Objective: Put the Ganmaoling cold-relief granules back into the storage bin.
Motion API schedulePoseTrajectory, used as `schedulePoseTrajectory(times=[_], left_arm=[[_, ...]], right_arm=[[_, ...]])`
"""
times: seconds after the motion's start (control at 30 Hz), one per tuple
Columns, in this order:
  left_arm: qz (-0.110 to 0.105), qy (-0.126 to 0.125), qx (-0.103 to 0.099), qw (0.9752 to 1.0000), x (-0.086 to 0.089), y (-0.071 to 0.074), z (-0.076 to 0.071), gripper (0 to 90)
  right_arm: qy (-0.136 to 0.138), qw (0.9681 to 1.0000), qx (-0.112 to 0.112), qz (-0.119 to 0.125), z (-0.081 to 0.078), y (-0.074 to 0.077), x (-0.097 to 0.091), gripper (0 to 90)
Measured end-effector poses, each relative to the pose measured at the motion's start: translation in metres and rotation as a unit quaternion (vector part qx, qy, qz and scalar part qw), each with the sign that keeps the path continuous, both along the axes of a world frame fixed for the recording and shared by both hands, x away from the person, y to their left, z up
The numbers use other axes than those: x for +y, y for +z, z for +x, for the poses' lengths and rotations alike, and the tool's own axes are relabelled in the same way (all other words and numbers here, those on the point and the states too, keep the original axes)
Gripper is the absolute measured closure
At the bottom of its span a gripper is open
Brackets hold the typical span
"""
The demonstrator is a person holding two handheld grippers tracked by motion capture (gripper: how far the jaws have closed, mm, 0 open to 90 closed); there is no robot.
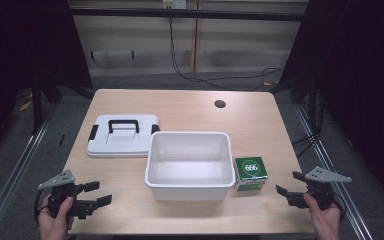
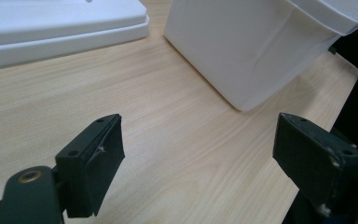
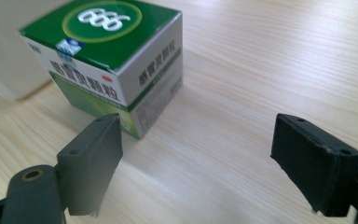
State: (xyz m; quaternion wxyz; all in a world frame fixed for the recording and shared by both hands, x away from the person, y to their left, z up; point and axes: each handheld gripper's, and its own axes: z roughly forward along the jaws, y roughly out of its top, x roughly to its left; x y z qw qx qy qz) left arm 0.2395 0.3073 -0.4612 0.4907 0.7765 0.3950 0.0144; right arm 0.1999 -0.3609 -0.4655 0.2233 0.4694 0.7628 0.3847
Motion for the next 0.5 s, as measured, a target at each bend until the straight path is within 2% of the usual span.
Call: schedulePoseTrajectory(times=[0.07,0.1,0.17,0.23,0.3,0.33,0.37,0.47,0.5], left_arm=[[-0.001,0.001,0.0,1.0,0.0,0.0,0.0,16.3],[-0.004,0.004,-0.001,1.0,0.001,0.0,0.0,16.3],[-0.003,0.004,-0.001,1.0,0.001,0.0,0.0,16.3],[-0.002,0.006,0.001,1.0,0.001,-0.001,0.001,16.3],[0.0,0.007,0.002,1.0,0.001,-0.001,0.001,16.3],[0.0,0.007,0.002,1.0,0.001,-0.001,0.001,16.3],[0.001,0.007,0.003,1.0,0.001,-0.001,0.001,16.3],[0.001,0.008,0.003,1.0,0.002,-0.001,0.0,16.3],[0.0,0.008,0.001,1.0,0.001,-0.001,0.0,16.3]], right_arm=[[-0.006,1.0,-0.003,-0.007,0.0,0.0,0.0,15.9],[-0.011,0.9997,-0.009,-0.018,0.001,0.001,-0.001,15.3],[-0.013,0.9992,-0.005,-0.037,0.001,0.0,-0.001,12.9],[-0.012,0.9993,-0.006,-0.036,0.001,0.0,0.001,12.9],[-0.009,0.9999,-0.003,-0.014,0.001,0.002,0.001,12.9],[-0.009,0.9999,-0.003,-0.014,0.001,0.002,0.001,12.9],[-0.004,0.9995,-0.014,0.029,0.0,0.006,0.002,12.8],[0.002,0.9995,-0.009,0.03,0.0,0.008,0.006,12.6],[0.014,0.9995,0.006,0.029,0.002,0.009,0.009,13.1]])
